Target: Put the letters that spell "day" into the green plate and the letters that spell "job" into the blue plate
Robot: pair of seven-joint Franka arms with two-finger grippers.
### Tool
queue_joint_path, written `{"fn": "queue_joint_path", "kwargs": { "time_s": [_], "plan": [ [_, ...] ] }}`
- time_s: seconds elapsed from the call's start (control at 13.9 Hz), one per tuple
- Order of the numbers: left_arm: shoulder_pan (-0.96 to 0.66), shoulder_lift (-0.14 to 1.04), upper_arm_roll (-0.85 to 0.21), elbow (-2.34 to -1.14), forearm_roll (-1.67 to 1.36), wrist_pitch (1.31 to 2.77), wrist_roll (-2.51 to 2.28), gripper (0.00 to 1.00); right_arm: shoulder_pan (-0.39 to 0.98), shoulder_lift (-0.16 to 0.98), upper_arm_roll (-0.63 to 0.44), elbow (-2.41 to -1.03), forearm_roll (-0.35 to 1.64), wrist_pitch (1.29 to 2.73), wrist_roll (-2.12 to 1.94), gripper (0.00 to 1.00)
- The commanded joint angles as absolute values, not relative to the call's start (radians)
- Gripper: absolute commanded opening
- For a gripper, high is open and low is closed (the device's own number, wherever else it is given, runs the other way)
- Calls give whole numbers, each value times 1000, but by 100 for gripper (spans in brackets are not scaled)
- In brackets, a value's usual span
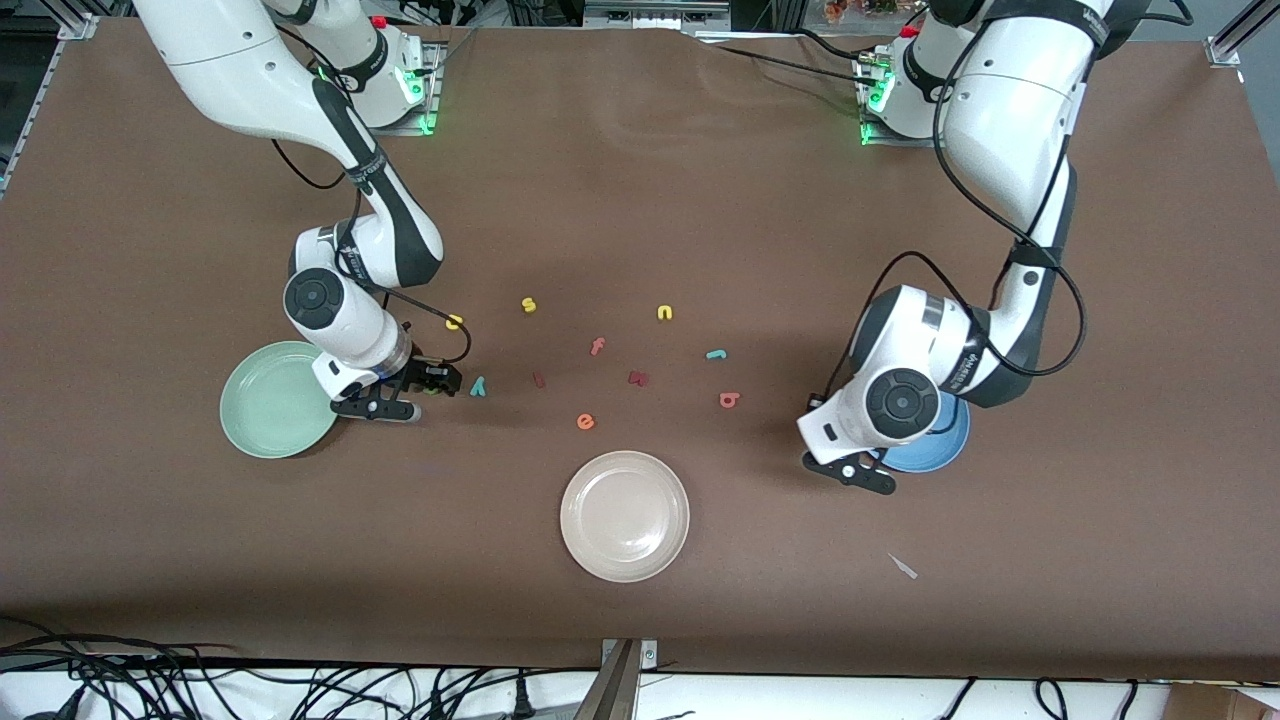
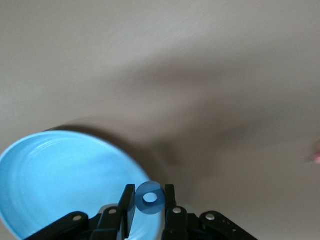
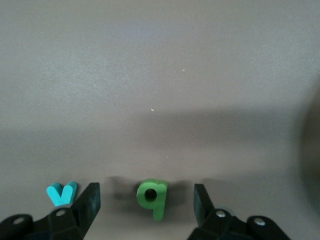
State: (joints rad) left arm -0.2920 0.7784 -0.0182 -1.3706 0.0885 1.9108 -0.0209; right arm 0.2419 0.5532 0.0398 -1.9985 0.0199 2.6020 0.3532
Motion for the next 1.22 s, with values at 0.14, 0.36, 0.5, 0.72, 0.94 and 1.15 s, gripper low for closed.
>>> {"fn": "queue_joint_path", "kwargs": {
  "time_s": [0.14,0.36,0.5,0.72,0.94,1.15],
  "plan": [
    [-249,727,-29,-1503,141,1945,17,19,250,574,35,-1977,25,2589,353,65],
    [-247,712,-31,-1499,140,1944,9,100,250,574,35,-1967,25,2571,354,53],
    [-262,707,-40,-1480,124,1942,0,100,250,575,35,-1962,25,2560,354,46],
    [-362,710,-38,-1441,121,1942,-151,100,250,577,35,-1962,25,2560,354,31],
    [-440,730,-44,-1436,115,1983,-374,100,250,583,35,-1962,25,2560,356,25],
    [-480,758,-45,-1437,14,2104,-426,100,250,584,35,-1962,25,2560,354,13]
  ]
}}
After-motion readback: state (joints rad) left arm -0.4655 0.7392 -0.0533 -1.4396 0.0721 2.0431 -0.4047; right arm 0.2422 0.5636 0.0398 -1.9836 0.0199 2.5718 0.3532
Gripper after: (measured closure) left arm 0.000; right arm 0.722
